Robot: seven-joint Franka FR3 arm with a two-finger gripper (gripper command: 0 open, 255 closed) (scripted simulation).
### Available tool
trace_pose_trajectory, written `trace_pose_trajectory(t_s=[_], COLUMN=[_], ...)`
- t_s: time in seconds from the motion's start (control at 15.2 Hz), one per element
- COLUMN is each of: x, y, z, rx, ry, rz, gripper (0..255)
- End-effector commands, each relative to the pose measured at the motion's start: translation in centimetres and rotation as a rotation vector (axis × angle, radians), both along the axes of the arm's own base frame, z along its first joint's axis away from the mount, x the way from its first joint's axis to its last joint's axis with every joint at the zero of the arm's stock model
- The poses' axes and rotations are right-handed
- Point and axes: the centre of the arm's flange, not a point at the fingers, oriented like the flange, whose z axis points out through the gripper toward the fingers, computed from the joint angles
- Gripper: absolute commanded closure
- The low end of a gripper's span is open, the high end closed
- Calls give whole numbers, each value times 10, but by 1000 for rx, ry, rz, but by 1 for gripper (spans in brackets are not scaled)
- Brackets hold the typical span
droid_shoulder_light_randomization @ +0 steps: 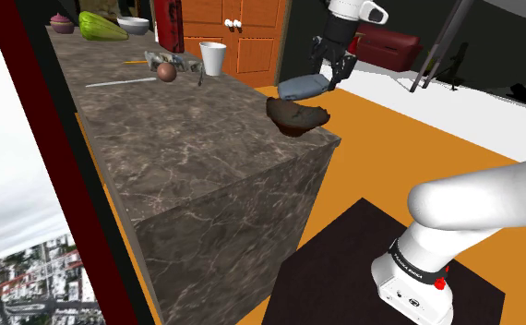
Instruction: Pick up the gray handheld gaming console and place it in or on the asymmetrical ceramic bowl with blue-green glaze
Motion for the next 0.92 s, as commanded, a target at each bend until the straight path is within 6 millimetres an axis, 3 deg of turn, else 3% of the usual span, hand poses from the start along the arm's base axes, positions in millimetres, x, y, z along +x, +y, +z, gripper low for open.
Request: trace_pose_trajectory(t_s=[0.0, 0.59, 0.86], x=[1, 1, 1], y=[-1, -1, -1], z=[-10, -59, -59], rx=[0, 0, 0], ry=[-1, -1, -1], rz=[0, 0, 0], gripper=[255, 255, 255])
